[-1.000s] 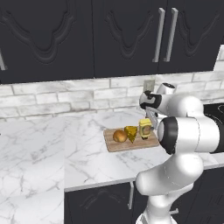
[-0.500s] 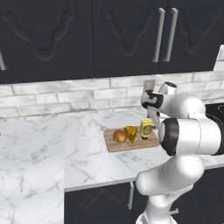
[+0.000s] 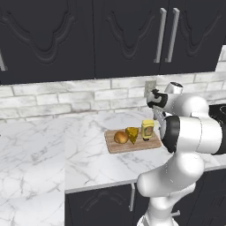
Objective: Retrieve the reheated potato from the microwave, then place the potato, cheese, and condiment on the cutting board.
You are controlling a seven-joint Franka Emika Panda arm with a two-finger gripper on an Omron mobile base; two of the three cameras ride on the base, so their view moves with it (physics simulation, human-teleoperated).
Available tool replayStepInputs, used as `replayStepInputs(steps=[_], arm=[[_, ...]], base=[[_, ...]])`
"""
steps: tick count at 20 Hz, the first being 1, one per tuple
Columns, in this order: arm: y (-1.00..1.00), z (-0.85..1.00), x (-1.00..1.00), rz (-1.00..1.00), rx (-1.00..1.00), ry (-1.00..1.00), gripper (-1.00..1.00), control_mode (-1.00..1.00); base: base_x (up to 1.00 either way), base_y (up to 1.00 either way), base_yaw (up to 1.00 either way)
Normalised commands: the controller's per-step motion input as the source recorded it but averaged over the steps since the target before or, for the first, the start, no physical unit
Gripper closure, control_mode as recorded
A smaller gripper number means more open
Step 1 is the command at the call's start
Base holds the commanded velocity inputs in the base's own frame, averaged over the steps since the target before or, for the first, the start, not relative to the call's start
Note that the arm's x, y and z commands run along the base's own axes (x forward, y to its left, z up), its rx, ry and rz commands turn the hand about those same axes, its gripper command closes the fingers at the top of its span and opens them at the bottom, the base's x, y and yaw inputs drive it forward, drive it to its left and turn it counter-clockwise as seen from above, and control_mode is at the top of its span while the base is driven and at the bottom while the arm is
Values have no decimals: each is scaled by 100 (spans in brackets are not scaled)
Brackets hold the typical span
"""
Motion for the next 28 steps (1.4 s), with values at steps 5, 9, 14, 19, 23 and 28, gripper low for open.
replayStepInputs(steps=[5,9,14,19,23,28], arm=[[-33,0,-1,-2,0,5,-100,-100],[-28,0,-40,-2,0,0,-100,-100],[-5,0,-69,-2,0,-8,-100,-100],[0,3,-63,0,-2,-7,-100,-100],[0,18,-56,6,-4,0,-100,-100],[2,29,-55,22,-13,0,-100,-100]], base=[[0,0,0],[0,0,0],[0,0,0],[0,0,0],[0,0,0],[0,0,0]])
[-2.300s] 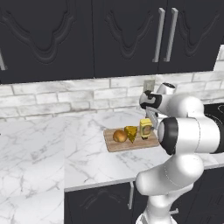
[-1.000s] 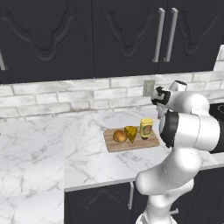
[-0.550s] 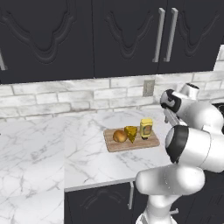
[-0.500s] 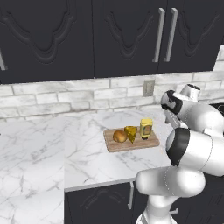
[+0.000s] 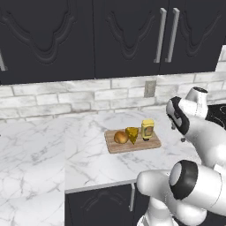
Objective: Retrieve the reheated potato from the microwave, then place the potato, cheese, and condiment on the cutting board.
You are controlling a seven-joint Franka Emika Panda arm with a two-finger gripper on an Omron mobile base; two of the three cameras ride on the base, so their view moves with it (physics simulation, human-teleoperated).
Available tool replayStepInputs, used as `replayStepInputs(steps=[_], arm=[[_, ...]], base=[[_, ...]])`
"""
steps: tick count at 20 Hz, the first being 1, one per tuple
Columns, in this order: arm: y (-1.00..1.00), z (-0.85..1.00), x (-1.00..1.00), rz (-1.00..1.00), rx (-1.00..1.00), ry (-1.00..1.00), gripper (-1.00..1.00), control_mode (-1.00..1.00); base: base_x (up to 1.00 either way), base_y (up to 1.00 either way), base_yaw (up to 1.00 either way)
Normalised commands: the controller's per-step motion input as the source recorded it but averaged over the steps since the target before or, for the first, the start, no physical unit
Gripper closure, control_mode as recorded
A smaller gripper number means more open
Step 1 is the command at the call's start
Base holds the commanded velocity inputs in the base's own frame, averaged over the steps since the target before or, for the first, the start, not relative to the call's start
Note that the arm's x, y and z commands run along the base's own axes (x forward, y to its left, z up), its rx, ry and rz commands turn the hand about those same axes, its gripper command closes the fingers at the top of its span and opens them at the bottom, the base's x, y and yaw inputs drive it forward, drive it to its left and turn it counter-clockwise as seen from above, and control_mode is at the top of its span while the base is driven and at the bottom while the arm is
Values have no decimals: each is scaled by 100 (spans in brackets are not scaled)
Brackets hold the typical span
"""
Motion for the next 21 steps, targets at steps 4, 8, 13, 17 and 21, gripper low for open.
replayStepInputs(steps=[4,8,13,17,21], arm=[[1,31,-60,51,-18,0,-100,-100],[7,33,-59,56,-10,0,-100,-100],[18,33,-46,61,-7,-1,-100,-100],[23,37,-43,44,-7,-3,-100,-100],[29,33,-38,32,0,0,-100,-100]], base=[[0,0,0],[0,0,0],[0,0,0],[0,0,0],[0,0,0]])
